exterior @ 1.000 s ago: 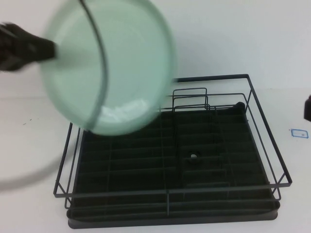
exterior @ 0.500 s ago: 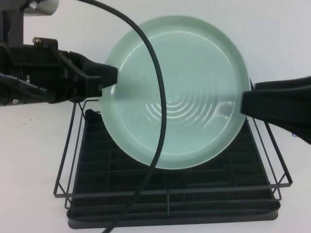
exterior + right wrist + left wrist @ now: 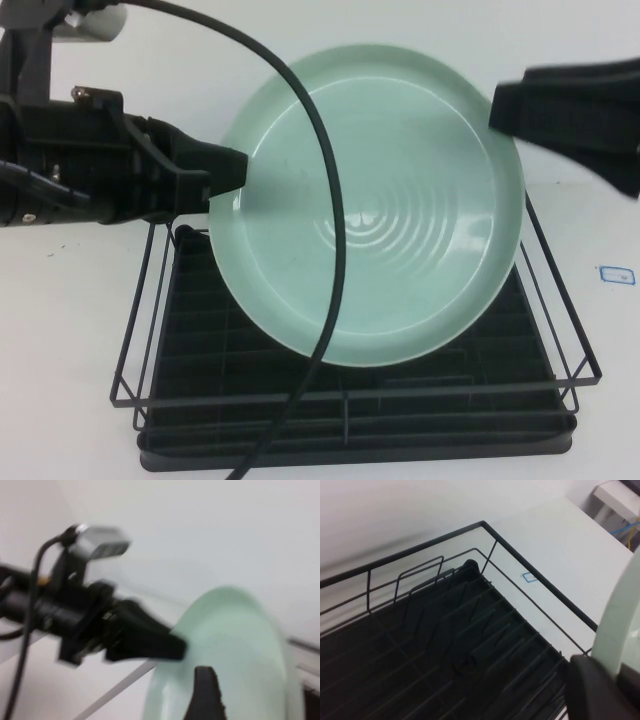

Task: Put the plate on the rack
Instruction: Hand over the plate

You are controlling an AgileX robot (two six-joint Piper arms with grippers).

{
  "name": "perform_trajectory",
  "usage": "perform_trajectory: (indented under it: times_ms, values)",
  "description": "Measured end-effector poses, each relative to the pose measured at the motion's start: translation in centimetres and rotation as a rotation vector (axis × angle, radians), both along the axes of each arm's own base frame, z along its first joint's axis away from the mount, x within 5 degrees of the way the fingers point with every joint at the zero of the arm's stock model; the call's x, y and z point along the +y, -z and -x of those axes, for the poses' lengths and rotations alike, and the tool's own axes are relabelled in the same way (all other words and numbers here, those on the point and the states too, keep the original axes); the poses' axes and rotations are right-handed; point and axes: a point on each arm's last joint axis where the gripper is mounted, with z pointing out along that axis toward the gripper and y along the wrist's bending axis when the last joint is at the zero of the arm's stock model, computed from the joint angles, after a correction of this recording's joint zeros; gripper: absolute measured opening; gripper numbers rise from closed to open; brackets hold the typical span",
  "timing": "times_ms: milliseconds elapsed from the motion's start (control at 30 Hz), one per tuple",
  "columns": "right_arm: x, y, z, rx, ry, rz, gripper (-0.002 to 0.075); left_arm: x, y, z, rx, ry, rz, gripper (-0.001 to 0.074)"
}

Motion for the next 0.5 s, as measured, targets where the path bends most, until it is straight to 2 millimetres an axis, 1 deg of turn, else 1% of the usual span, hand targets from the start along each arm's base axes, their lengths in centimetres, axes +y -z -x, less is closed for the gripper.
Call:
perform_trajectory:
  times_ms: [100,200,300,500]
  values:
    - [-0.2,-0.2,-0.4,-0.023,0.045,0.004,0.0491,0.0,0.0,0.0,0.000,0.001,0.003,0.0008]
    - [-0.1,-0.1,-0.6,-0.016,0.045,0.004,0.0491,0.0,-0.1,0.0,0.001,0.001,0.009,0.0008]
    - [0.1,0.3,-0.8,0.020,0.016,0.013,0.0491,-0.1,-0.2,0.0,0.003,0.005,0.031,0.0008]
    - [0.5,2.1,-1.8,0.105,-0.019,0.071,0.0491,-0.4,-0.6,0.1,-0.004,0.019,0.080,0.0008]
